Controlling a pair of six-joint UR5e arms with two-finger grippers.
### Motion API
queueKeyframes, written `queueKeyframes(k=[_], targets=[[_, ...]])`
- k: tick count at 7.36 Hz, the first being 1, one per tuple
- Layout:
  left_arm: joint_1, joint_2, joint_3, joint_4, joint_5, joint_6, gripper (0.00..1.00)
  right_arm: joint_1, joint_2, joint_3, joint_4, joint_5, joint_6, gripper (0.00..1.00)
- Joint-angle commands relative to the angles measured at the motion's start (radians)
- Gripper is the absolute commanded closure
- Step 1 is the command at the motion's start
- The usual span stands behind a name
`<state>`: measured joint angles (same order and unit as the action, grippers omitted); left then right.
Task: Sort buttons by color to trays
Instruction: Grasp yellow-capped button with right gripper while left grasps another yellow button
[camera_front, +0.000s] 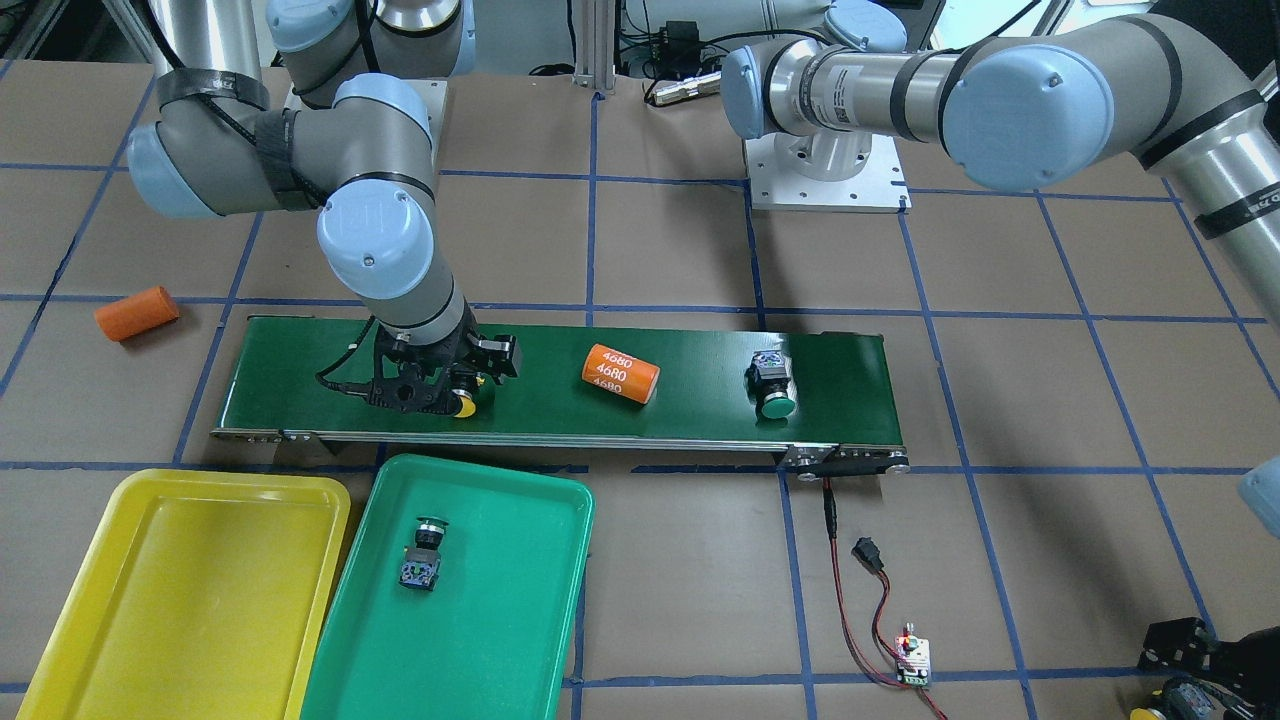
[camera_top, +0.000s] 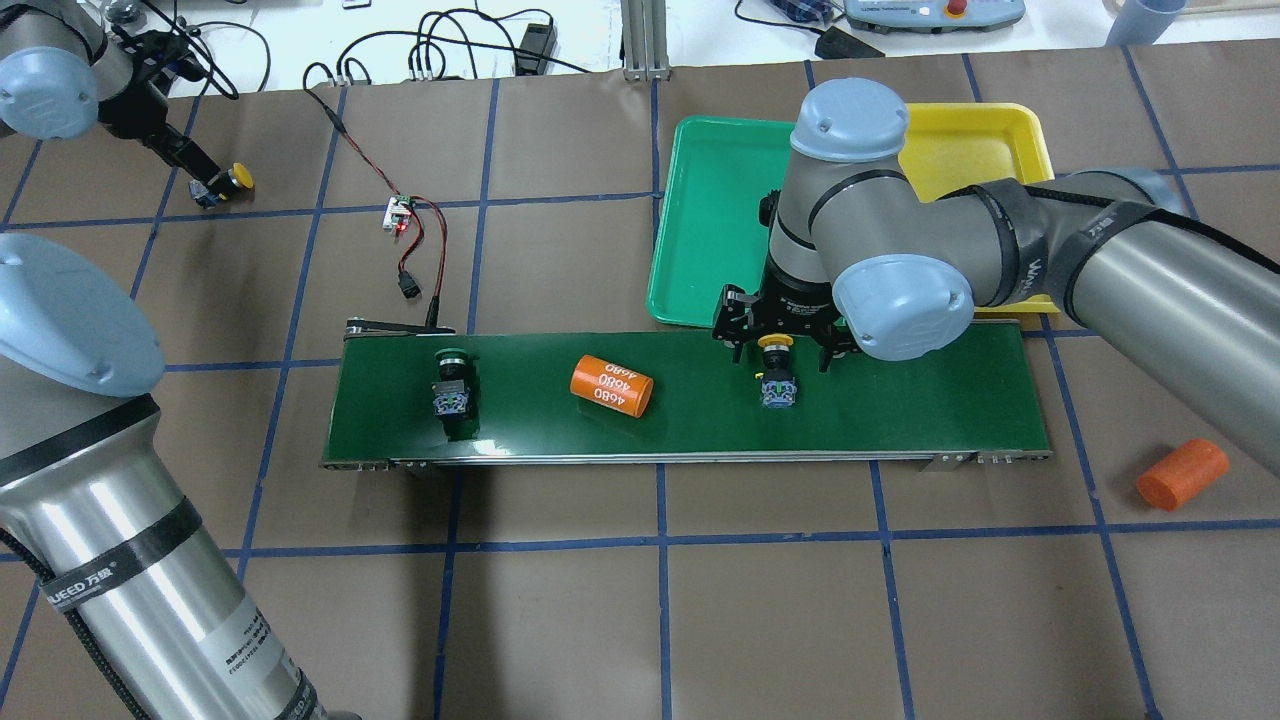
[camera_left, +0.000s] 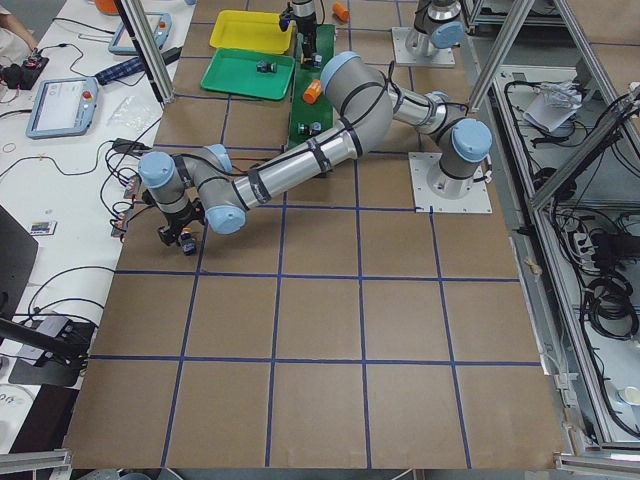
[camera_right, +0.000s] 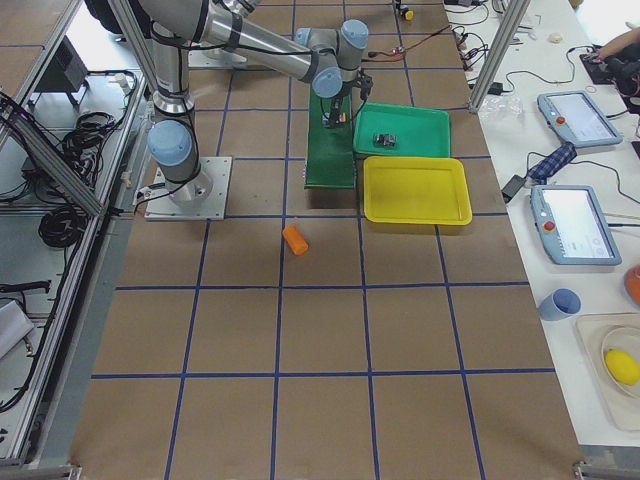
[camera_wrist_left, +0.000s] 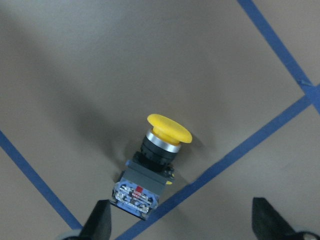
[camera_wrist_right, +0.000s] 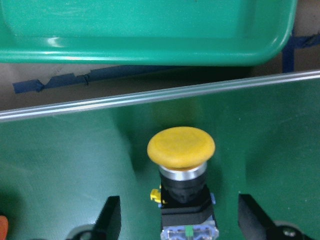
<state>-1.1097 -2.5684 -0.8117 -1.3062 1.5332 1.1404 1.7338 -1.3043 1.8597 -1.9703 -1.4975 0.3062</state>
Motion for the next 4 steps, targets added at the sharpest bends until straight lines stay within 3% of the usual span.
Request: queueKeyframes(k=[1,2,3,4], targets=[[0.007,-0.044,0.026,-0.001,-0.035,0.006,0.00,-0.007,0.000,0.013,-0.004,-0.003,0.002,0.73],[0.007,-0.049,0.038,-0.001,-0.035,0.006,0.00,-0.008,0.002,0.012,-0.004,-0.004,0.001,0.91],[0.007,-0.058,0.049,-0.011,-0.030,0.001,0.43,-0.011,0.000,0.004,-0.007,-0.006,0.004,1.00],[0.007,-0.058,0.055,-0.025,-0.025,-0.005,0.84,-0.026,-0.010,-0.014,-0.007,-0.013,0.004,1.00]])
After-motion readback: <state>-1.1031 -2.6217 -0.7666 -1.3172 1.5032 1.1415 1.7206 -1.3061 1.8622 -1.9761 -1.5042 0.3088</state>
